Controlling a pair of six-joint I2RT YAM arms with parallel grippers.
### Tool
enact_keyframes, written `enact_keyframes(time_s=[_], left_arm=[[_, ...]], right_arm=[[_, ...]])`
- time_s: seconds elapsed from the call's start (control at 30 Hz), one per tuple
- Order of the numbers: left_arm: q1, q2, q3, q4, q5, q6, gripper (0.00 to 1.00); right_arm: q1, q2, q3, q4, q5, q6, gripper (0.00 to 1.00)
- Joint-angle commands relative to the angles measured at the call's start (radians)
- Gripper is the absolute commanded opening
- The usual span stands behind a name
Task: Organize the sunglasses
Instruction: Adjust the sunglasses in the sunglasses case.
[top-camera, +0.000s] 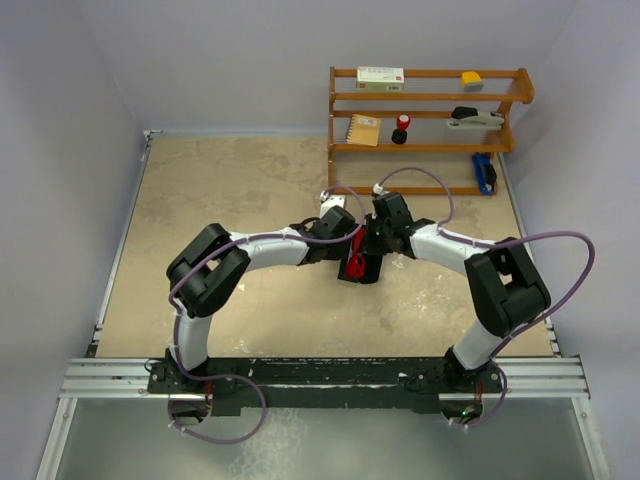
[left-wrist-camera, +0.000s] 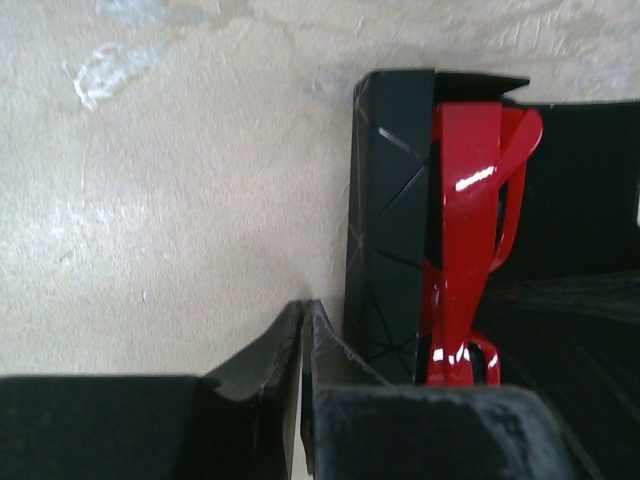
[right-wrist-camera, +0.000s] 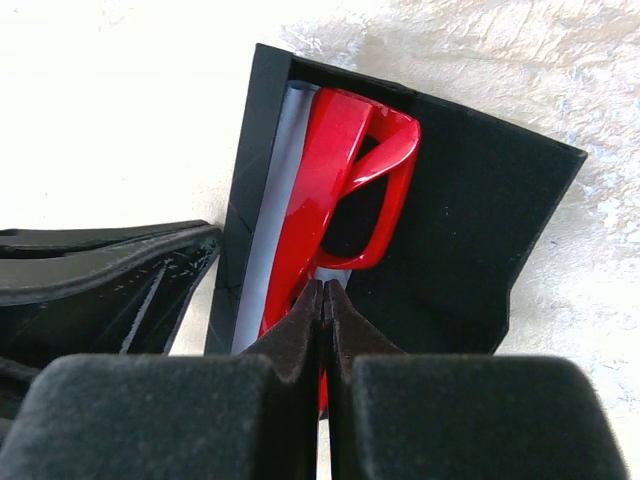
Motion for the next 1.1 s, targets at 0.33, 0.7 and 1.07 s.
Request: enact_keyframes(time_s=[0.33, 0.7, 1.07], left_arm=[[-0.005, -0.056, -0.059, 0.102, 0.053, -0.050, 0.00], [-0.010, -0.060, -0.052, 0.104, 0.055, -0.060, 0.00], [-0.020, -0.059, -0.037, 0.094, 0.059, -0.061, 0.00]], right_arm=[[0.023, 0.008, 0.008, 0.043, -0.009, 0.017, 0.00], [0.036, 0.015, -0.009, 0.063, -0.010, 0.029, 0.00], [0.050, 0.040, -0.038, 0.087, -0.005, 0.040, 0.00]])
